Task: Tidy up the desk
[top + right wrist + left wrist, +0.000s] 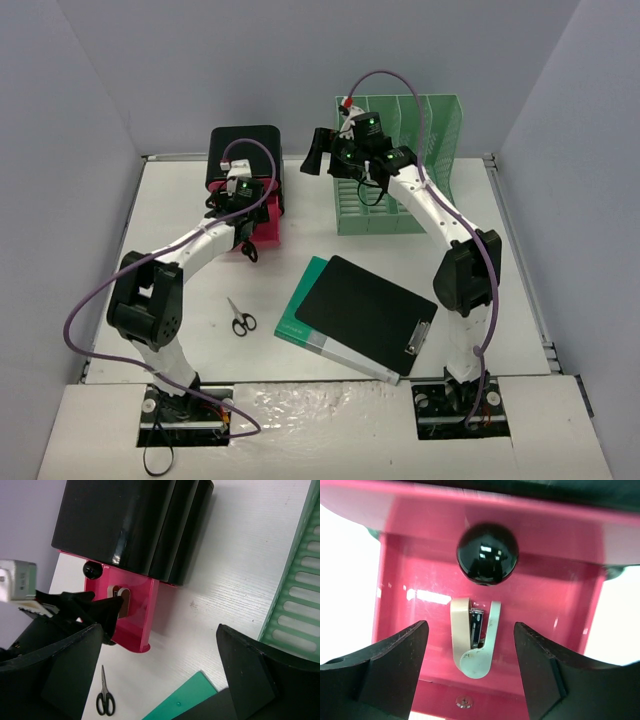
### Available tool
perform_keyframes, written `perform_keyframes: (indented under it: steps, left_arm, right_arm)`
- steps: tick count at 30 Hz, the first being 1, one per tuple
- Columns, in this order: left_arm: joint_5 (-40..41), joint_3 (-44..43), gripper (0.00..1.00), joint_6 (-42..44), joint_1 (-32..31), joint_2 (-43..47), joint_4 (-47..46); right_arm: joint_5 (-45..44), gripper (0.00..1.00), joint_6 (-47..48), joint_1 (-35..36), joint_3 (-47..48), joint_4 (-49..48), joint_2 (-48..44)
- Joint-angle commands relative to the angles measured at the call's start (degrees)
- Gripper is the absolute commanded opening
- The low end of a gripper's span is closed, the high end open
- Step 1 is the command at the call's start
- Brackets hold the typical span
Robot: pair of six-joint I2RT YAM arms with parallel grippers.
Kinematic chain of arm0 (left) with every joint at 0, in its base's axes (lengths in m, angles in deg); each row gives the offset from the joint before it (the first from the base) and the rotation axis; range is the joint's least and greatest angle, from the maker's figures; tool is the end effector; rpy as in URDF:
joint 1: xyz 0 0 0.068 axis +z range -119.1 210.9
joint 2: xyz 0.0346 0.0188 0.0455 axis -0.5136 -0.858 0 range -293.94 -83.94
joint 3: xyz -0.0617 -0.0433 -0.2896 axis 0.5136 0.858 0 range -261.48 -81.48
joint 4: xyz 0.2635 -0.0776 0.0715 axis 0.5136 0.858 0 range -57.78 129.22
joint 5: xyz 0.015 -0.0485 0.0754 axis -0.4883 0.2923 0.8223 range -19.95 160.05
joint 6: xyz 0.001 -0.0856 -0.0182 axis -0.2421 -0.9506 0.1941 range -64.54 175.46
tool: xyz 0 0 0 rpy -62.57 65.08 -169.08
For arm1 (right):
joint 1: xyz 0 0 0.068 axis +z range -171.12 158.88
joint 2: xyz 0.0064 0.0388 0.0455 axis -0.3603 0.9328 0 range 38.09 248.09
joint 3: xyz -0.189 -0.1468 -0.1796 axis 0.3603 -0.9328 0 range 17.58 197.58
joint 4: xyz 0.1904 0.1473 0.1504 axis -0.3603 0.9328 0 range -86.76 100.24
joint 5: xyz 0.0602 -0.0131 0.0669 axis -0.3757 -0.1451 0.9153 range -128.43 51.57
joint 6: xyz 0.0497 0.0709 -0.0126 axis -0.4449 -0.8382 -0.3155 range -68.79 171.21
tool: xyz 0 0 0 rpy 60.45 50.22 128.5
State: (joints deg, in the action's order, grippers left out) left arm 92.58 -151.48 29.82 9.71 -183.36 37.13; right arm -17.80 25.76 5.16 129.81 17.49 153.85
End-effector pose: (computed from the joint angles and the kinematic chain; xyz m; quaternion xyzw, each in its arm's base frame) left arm 0.4317 -0.1356 0.2390 -0.1248 0.8631 -0.0235 0.4889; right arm 0.4883 0.2716 0.3744 -0.1113 0.7940 0.3831 0.4586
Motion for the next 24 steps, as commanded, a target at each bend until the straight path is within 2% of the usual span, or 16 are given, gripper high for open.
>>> perform_keyframes:
  steps: [1,10,17,24]
  left_arm:
    - [1.47,-2.15,0.66,2.59,0.54,8.21,-2.11]
    - [3.05,0.59,0.66,1.62,0.53,17.75,2.87]
    - [1.39,8.69,0.66,-3.48,0.08,28.75,8.38]
    - [-1.51,14.19,0.66,-7.00,-0.44,35.95,13.11]
  right_arm:
    - [2.69,0.93,-0.63,0.35,4.26,-2.47,2.04]
    - [6.23,0.93,-2.22,0.61,12.73,-2.47,9.77]
    - [10.08,0.94,-3.58,0.92,23.68,-2.85,17.60]
    - [13.36,0.94,-8.04,2.99,25.06,-10.80,21.52]
